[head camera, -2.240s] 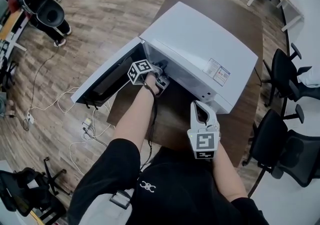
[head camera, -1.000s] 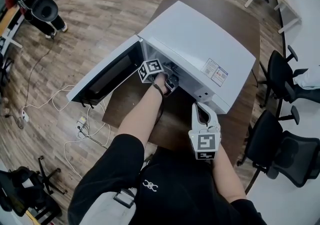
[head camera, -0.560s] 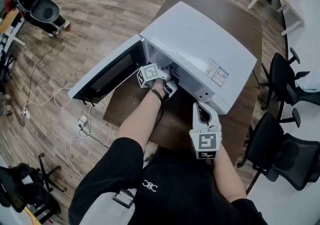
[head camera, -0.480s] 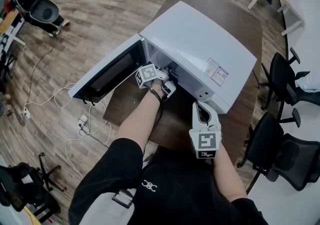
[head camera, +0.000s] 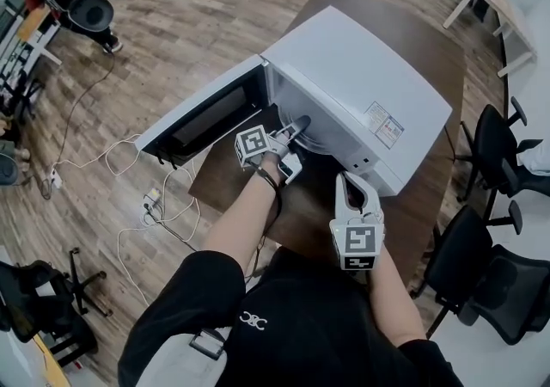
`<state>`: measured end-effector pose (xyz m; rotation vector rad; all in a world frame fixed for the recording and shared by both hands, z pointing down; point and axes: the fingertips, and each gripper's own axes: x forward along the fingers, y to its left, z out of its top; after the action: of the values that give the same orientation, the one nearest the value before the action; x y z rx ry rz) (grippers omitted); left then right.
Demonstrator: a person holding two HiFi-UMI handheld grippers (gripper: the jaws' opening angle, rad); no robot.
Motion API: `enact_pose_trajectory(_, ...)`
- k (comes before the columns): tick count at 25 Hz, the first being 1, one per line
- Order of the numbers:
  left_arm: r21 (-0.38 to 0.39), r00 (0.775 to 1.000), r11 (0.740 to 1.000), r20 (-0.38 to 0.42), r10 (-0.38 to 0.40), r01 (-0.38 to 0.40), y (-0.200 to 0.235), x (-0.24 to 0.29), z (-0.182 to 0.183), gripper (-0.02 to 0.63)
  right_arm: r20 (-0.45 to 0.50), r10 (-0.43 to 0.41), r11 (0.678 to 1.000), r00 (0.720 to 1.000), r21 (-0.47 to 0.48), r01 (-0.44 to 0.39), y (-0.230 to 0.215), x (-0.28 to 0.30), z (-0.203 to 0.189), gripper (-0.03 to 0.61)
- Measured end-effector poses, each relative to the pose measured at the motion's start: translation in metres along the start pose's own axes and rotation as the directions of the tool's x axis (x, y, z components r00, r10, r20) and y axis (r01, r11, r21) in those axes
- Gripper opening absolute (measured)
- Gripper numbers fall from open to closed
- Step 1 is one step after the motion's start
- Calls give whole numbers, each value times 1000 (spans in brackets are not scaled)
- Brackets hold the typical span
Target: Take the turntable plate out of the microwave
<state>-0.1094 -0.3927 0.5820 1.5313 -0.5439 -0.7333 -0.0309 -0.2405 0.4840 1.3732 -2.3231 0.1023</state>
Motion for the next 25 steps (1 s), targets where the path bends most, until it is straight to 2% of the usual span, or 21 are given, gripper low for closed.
enact_pose_trajectory(5, -22, 998, 1000, 66, 18, -16, 4, -38, -5, 38, 21, 43, 999, 999, 1, -43, 12, -8, 1, 9)
enact_pose_trajectory(12, -25, 984, 999, 176, -23, 27, -10, -91, -22, 38, 60, 110, 994, 992, 2, -110, 17, -24, -3, 9)
enact_pose_trajectory(20, -25, 951, 999, 310, -24, 34, -29, -152, -46, 38, 127, 192, 972, 973, 109, -206, 18, -39, 0, 8)
enact_pose_trajectory(25, -9, 936, 1000, 350, -23, 28, -49, -183, -57, 38, 132, 198, 964, 971, 152, -217, 14, -40, -2, 8)
